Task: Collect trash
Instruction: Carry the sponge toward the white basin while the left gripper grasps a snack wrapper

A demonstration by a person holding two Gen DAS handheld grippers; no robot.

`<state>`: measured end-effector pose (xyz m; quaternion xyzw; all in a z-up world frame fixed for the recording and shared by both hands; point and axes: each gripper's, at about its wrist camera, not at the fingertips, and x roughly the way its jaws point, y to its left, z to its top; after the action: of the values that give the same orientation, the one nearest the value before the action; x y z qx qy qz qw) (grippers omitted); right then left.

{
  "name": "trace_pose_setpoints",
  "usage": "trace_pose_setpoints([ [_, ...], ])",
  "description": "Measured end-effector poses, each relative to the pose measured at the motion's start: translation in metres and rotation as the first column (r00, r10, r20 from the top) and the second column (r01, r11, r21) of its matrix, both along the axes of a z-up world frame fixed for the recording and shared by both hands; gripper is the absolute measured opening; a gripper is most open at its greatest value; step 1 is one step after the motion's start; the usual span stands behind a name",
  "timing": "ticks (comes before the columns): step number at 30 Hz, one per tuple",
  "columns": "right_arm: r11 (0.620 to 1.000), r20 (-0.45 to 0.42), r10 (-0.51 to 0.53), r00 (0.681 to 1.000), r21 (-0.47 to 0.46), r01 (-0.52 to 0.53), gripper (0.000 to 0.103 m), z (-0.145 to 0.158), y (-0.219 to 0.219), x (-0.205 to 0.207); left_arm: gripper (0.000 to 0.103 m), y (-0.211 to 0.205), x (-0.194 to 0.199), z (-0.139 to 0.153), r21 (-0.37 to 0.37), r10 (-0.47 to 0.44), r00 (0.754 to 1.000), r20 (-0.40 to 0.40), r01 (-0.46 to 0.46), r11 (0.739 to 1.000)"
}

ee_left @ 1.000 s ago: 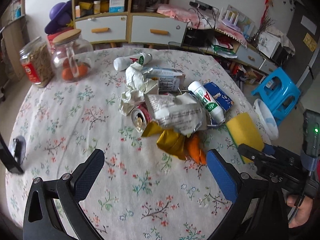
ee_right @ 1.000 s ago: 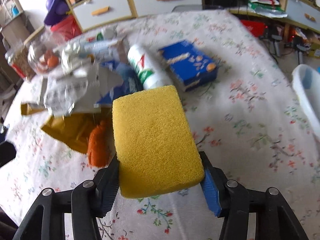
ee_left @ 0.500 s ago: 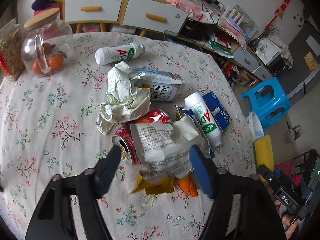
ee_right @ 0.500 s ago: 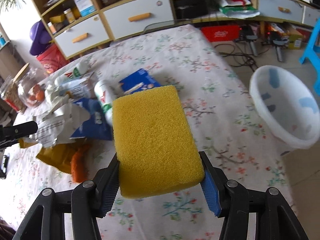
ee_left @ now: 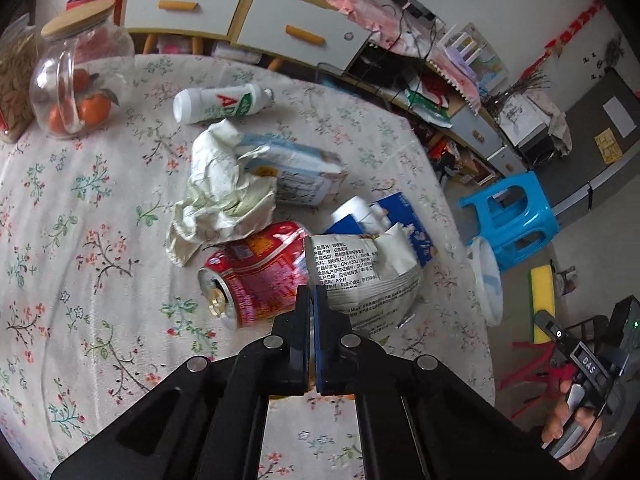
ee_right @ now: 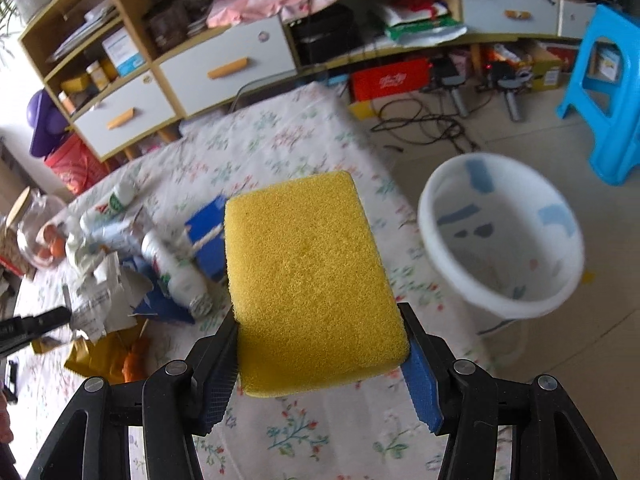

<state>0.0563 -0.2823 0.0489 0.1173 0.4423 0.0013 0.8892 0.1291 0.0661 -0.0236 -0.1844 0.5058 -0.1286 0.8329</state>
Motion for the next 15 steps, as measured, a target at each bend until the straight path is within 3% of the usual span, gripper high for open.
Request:
trace_pose_setpoints([
  [10,0.995,0.022,-0.104,0.994,0.003,0.104,0.063,0.018,-0.050,0.019,0.000,-0.040,-0.005,0.047,-0.013,-0.063,0.990,0.127,0.065,0.998],
  [15,0.984,0.007,-0.172,0.985,0.041,0.171,0.063,0.003,-0.085,0.022,0.000,-0.065,-0.007,0.067,0.006,-0.117,0.979,0.169,0.117,0.993],
])
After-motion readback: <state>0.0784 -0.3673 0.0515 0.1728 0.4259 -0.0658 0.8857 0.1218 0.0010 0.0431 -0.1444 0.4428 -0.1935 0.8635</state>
